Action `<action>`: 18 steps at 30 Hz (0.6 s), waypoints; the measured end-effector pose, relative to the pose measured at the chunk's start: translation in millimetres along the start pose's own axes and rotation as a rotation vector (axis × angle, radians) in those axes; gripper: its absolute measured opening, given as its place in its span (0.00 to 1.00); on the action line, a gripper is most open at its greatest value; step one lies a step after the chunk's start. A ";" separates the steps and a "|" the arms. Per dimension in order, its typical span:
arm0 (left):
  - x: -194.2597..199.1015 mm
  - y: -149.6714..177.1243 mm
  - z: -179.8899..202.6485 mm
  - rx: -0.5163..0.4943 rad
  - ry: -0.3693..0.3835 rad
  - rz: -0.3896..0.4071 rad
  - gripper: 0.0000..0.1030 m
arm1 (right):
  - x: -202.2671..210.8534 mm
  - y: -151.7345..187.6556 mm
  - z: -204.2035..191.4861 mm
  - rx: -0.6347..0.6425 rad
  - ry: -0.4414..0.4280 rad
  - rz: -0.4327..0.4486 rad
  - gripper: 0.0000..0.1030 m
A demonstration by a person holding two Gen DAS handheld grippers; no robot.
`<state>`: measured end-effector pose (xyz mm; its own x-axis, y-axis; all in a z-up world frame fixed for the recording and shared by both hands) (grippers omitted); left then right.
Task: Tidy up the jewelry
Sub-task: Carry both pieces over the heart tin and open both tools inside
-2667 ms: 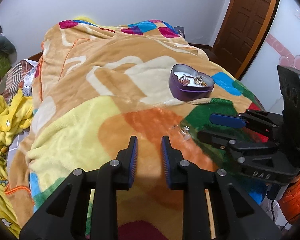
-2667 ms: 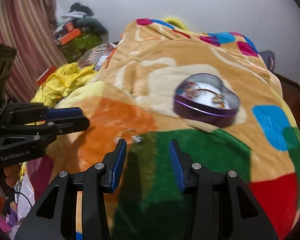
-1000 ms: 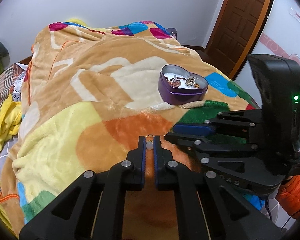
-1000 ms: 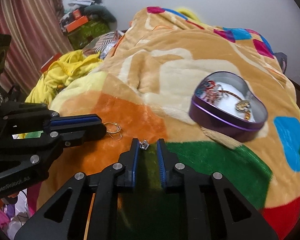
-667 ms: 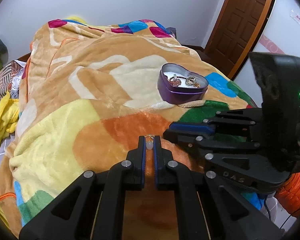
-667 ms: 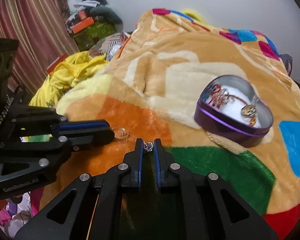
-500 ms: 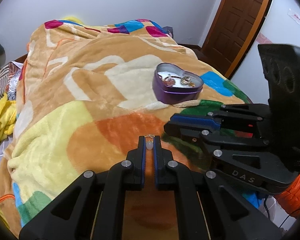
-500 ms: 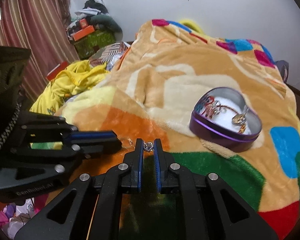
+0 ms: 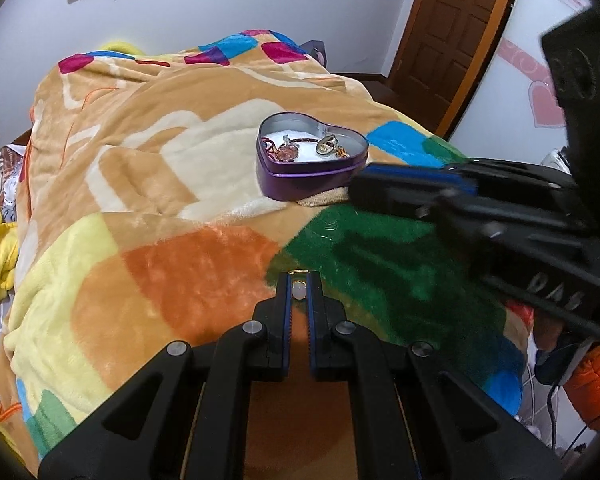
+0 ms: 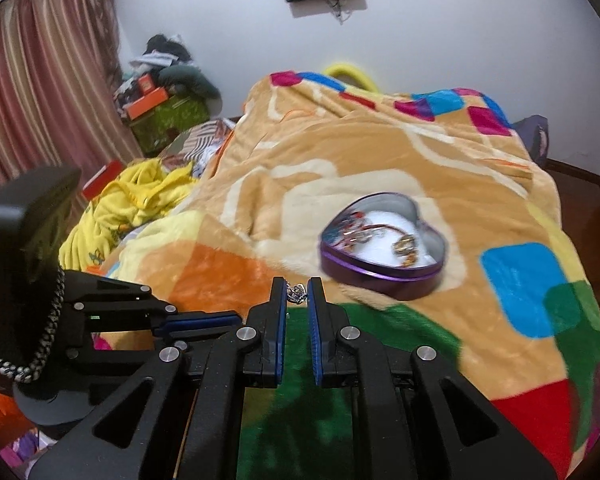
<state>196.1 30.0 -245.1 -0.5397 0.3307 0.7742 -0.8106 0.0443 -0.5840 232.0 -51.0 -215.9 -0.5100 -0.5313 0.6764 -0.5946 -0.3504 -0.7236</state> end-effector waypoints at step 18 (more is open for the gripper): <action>15.9 -73.8 -6.2 0.003 -0.031 0.154 0.05 | 17.6 -32.5 53.4 -0.094 0.101 0.100 0.09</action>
<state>248.8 37.9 -191.3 -0.6640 0.3045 0.6829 -0.7185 -0.0074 -0.6954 275.5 -90.1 -187.8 -0.6267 -0.4777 0.6157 -0.5912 -0.2233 -0.7750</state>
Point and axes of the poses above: each gripper's, at about its wrist camera, not at the fingertips, and x roughly against the way its jaws point, z to its right, y to its underside, the point moved 4 cm from there along -x, roughly the way its jaws point, and after that the axes turned 7 degrees about y, right-handed, at the moved point
